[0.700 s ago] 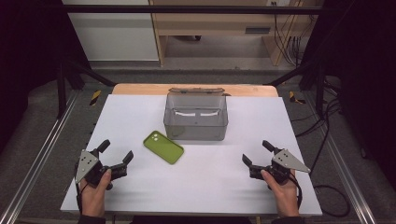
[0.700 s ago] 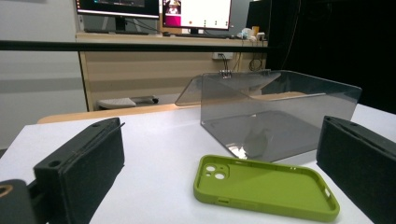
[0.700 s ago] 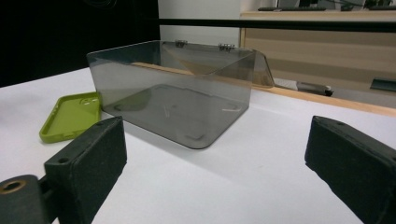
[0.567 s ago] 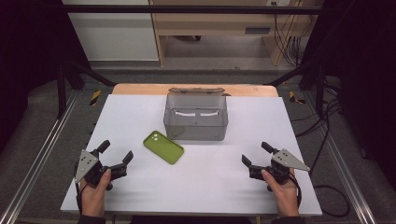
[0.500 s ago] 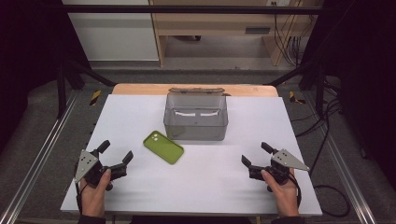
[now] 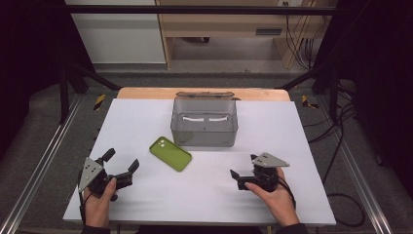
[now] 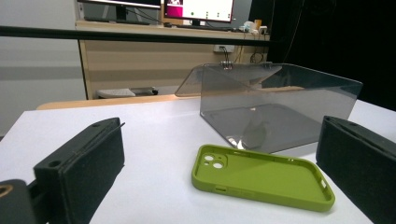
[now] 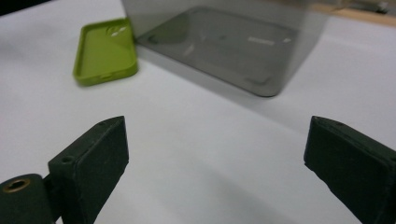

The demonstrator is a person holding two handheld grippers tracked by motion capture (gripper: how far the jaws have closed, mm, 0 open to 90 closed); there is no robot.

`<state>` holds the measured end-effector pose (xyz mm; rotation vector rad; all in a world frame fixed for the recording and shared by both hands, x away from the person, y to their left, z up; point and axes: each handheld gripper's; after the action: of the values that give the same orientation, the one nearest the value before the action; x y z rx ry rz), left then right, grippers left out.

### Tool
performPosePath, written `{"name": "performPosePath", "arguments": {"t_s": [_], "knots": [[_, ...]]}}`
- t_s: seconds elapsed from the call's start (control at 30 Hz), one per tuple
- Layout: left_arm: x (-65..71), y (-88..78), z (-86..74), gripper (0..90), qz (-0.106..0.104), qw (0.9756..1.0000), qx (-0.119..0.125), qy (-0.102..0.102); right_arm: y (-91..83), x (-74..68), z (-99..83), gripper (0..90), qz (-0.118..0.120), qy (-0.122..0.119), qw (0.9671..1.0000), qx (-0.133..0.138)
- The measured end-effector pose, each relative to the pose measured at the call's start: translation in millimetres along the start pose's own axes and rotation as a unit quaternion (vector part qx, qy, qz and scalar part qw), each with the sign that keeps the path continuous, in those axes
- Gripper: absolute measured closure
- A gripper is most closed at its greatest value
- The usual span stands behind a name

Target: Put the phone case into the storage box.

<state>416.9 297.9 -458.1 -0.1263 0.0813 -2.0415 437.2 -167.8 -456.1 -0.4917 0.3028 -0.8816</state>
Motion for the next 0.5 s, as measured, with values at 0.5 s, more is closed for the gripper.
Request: {"name": "performPosePath", "arguments": {"t_s": [0.5], "knots": [[-5.2,-0.3,-0.2,1.2,0.004,0.9999,0.001,-0.013,67.7,-69.2,63.3,16.1,0.067,-0.073,0.9863,-0.132]]}}
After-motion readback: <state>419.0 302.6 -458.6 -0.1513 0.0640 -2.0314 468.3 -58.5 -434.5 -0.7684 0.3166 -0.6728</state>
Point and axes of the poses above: each handheld gripper's, and its own axes: y roughly forward along the jaws, z roughly out of its top, x roughly to its right, and after that the axes turned 2 degrees about -x, right-handed
